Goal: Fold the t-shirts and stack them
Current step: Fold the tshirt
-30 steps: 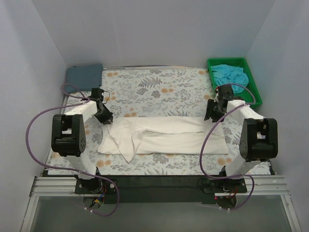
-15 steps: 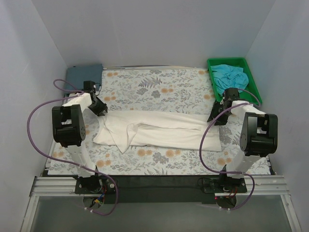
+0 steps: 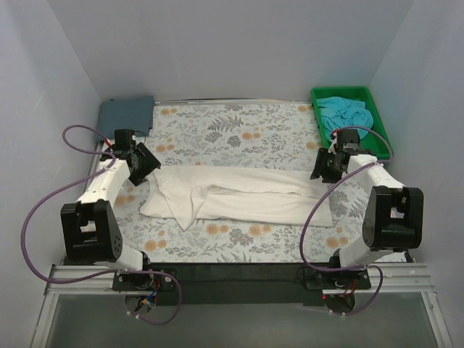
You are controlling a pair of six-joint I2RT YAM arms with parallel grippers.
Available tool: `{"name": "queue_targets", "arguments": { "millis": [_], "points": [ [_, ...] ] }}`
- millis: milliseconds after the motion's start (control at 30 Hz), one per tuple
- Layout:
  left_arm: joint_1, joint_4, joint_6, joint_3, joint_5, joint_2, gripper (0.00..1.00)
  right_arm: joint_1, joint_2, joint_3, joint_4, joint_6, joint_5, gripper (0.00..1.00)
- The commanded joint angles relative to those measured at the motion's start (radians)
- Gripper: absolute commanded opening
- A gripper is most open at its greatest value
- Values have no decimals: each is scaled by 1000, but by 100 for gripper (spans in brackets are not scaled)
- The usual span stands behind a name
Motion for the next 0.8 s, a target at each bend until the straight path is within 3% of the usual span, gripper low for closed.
{"name": "queue_targets", "arguments": {
  "millis": [0,367,400,700,767],
  "points": [
    [-7,-2,3,-88,13,-12,58,2,-28,-33,-16,-15,-7,47],
    [-19,72,9,-88,33,106,42,2,-9,-55,4,-3,15,47],
    [-22,74,12,-82,36,110,36,2,-8,-55,7,-3,18,47],
    [-35,65,17,-80,29,114,33,2,15,-70,23,3,27,47],
    [-36,63,22,-80,27,112,26,2,18,-73,26,5,30,47]
  ]
}}
